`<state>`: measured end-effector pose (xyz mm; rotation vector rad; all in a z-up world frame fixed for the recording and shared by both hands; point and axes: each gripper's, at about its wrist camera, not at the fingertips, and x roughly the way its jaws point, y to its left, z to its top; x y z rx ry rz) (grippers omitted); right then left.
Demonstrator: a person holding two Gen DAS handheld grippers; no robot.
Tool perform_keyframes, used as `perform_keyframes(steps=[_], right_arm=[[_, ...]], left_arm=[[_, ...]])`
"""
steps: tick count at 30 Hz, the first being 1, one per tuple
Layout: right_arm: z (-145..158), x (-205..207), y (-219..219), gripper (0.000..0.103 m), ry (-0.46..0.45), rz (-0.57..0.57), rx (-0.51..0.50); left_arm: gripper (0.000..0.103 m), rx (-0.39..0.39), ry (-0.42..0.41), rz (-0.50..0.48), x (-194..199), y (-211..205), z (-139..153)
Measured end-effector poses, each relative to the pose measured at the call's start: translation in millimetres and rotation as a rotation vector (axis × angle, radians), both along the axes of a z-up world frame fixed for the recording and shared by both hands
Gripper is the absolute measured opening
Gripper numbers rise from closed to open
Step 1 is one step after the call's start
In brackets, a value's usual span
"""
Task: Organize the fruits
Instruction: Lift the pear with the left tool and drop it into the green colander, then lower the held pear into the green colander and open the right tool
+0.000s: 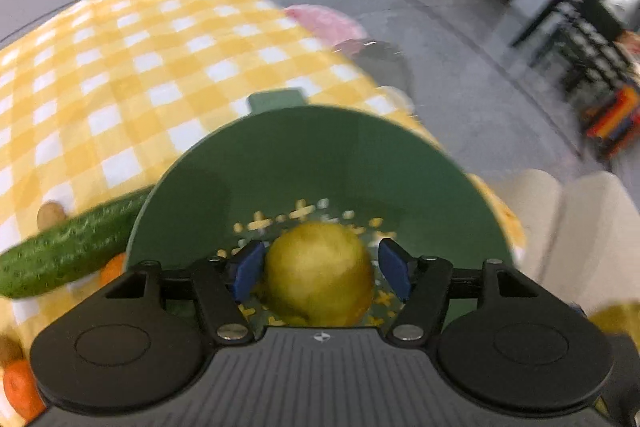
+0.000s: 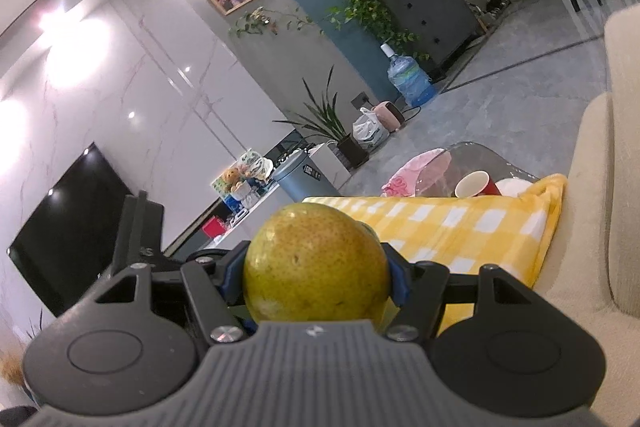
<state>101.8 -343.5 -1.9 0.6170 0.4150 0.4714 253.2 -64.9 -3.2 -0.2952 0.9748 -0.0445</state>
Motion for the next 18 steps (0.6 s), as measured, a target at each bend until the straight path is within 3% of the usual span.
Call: perform_keyframes(steps=[4,7,9,14,16,18], right_arm=[[8.8,0.8,6.7,0.064,0.004,0.037,-0.028],[18.6,4.8,19.3,0.064,0.017,0.138,-0.088],[22.6,9.9,26.2,0.064,0.048,0.190,-0.089],[47.9,27.4,46.9,0.064,0.089,0.196,-0.160],[61.7,37.3,63.4,0.064,0.121,0.233,-0.252],[70.8,50.9,84.2,0.064,0.250,0.232,-0.393]], left_arm=[[0.080,-0.009,-0.157,-0.070,-41.2,9.3,33.7],[0.087,-0.020,-0.308,-0.054,-101.2,28.4,60.4],[0.088,0.023,-0.368,-0.024,-144.8,39.1,71.2],[0.088,0.171,-0.361,0.089,-229.0,63.5,62.0],[0.088,0.166,-0.323,0.133,-246.4,71.3,50.1],[0.088,0.142,-0.289,0.187,-257.7,79.4,38.1]])
